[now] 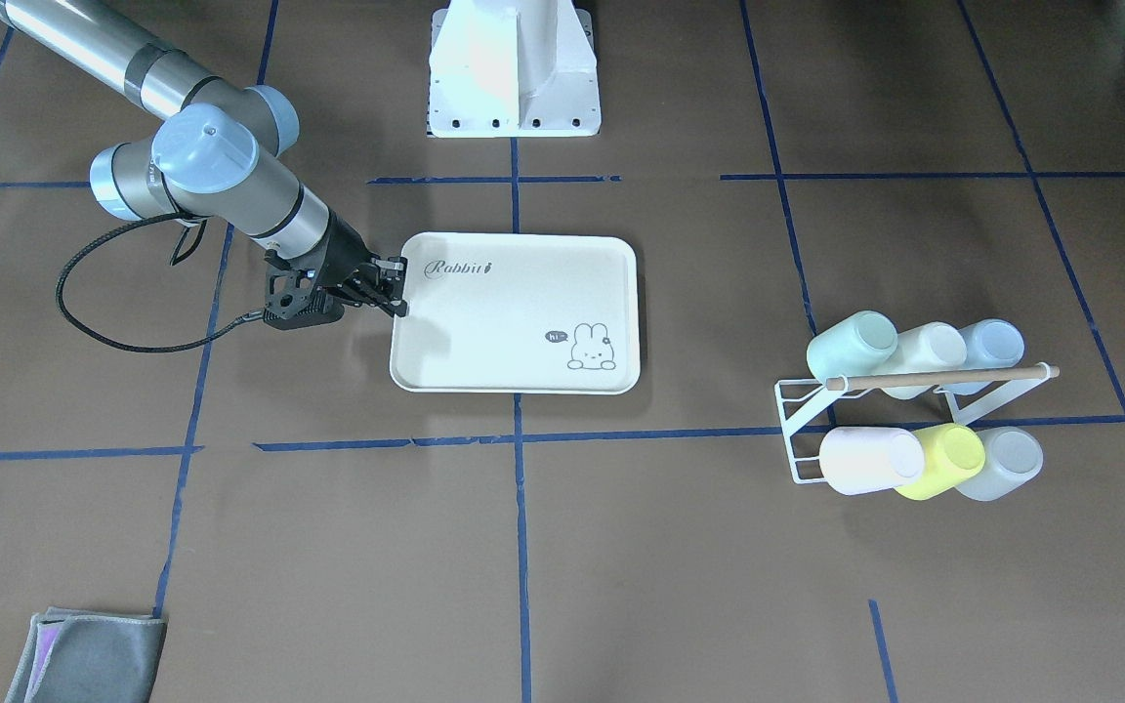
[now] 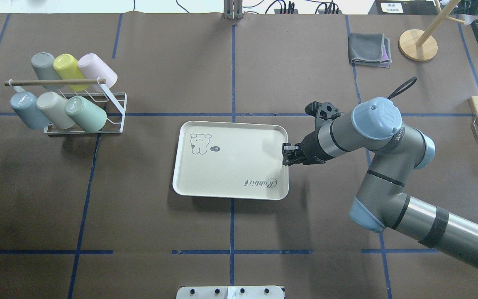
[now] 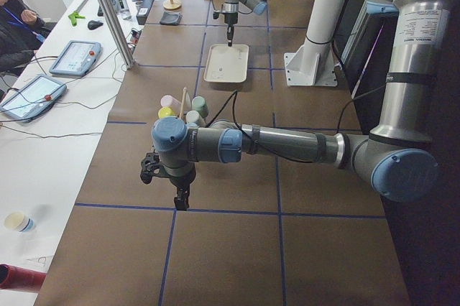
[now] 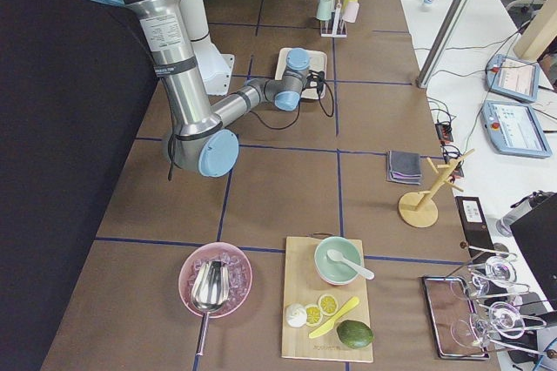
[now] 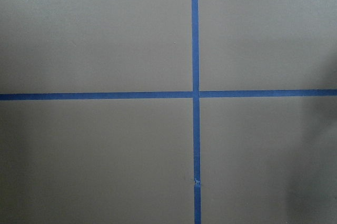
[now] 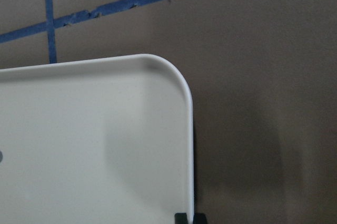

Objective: Pick up and place green cup on tray

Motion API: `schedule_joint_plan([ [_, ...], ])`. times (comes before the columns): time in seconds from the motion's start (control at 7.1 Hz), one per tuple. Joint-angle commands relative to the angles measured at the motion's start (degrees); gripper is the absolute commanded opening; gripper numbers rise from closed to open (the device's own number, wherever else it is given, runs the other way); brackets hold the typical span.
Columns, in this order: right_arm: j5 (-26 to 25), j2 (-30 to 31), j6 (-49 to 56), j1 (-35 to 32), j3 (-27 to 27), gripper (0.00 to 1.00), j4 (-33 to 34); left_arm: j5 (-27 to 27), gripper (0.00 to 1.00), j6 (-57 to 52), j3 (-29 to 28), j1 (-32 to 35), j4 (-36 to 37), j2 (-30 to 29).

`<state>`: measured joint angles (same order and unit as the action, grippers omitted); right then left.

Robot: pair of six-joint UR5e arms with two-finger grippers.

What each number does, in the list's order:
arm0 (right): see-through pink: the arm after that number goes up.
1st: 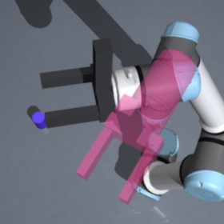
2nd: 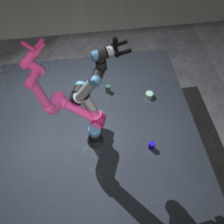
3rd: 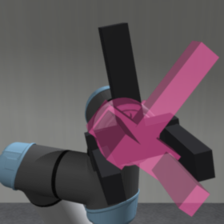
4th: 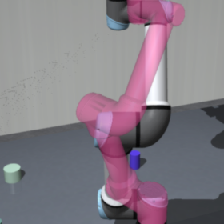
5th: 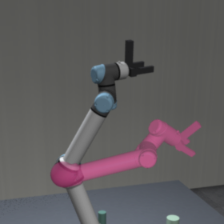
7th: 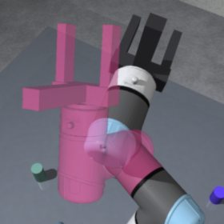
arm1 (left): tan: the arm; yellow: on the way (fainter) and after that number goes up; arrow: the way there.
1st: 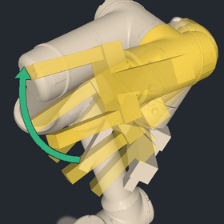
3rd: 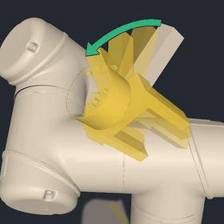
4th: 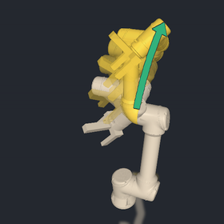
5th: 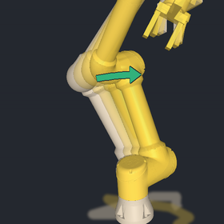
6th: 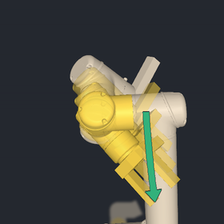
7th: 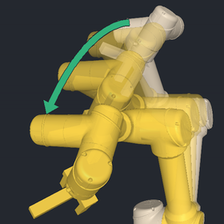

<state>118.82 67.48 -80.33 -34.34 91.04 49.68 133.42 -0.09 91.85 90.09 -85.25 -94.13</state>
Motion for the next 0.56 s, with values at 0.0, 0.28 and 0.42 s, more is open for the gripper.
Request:
schedule_joint_plan([
  [0.0,0.54,0.28,0.08,0.06,-0.08,0.63,0.07,0.0,1.0,0.0,-0.01,0.0,0.0,0.0],
  [0.28,0.54,0.11,0.08,-0.11,0.71,1.0,0.07,0.0,1.0,0.0,-0.1,-0.09,0.0,0.0],
  [0.42,0.63,0.11,0.08,-0.2,1.5,1.0,0.07,0.09,1.0,0.17,-0.01,-0.09,0.0,-0.09],
])
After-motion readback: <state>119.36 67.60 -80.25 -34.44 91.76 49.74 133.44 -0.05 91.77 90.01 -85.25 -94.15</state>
